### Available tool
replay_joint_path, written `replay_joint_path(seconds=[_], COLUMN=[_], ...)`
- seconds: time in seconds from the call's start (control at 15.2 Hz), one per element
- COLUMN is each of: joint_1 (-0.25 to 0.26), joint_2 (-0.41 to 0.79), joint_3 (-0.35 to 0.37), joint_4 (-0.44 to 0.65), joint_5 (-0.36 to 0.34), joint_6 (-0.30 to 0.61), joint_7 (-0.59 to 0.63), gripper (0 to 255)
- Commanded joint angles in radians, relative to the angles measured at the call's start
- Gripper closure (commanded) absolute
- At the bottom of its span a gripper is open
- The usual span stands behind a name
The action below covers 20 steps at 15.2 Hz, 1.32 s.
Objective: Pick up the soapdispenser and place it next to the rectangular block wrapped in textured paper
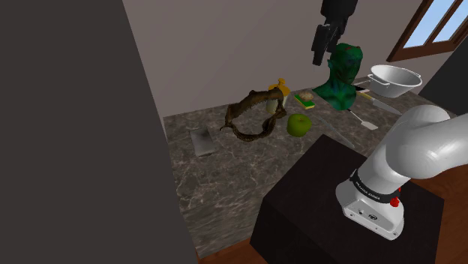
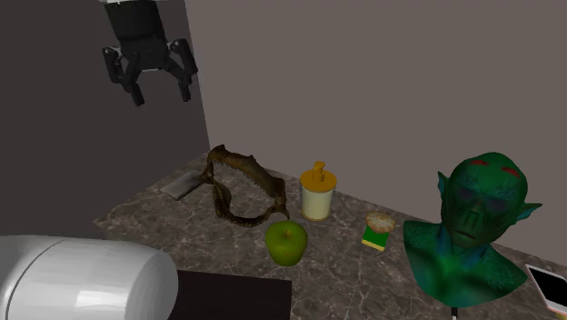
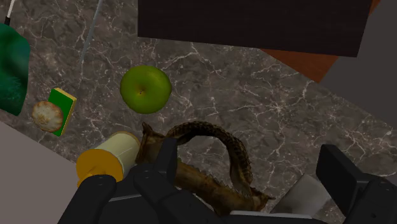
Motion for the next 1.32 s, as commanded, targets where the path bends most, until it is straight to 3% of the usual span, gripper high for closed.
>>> replay_joint_path(seconds=[0.0,0.59,1.25], joint_1=[0.000,-0.045,-0.084], joint_2=[0.000,0.193,0.502], joint_3=[0.000,-0.132,-0.259], joint_4=[0.000,-0.031,0.061], joint_5=[0.000,-0.078,-0.099], joint_6=[0.000,0.226,0.447], joint_7=[0.000,-0.140,-0.294], gripper=[0,0,0])
